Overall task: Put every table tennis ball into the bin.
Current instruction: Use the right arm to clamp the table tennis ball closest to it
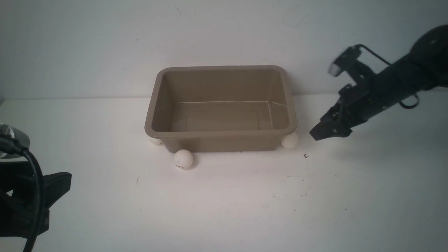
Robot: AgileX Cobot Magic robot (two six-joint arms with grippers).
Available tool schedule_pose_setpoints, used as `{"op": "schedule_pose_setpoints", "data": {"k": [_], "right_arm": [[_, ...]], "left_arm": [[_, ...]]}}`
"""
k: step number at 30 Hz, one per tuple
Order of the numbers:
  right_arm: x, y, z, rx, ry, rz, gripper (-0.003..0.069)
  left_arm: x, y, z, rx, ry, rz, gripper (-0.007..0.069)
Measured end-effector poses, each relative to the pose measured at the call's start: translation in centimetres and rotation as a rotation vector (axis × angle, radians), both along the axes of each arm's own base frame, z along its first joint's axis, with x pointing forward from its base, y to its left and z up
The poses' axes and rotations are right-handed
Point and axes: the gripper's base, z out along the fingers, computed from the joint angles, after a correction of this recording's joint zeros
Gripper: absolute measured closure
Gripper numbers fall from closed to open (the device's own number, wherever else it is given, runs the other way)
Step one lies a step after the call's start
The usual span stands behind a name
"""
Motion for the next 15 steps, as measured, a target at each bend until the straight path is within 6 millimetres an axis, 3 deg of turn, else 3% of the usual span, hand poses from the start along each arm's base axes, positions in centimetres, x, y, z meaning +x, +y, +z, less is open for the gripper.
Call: {"op": "schedule_pose_setpoints", "data": {"k": [6, 15], "right_arm": [[0.9, 1.4, -0.5, -0.067, -0.082, 0.013, 0.024], [1.6, 2.3, -3.6, -0.071, -0.074, 0.059, 0.024]], "left_arm": [[0.0, 0.0, 0.0, -0.001, 0.004, -0.003, 0.0199], [0.0, 0.0, 0.0, 0.018, -0.002, -0.016, 0.0199]]}}
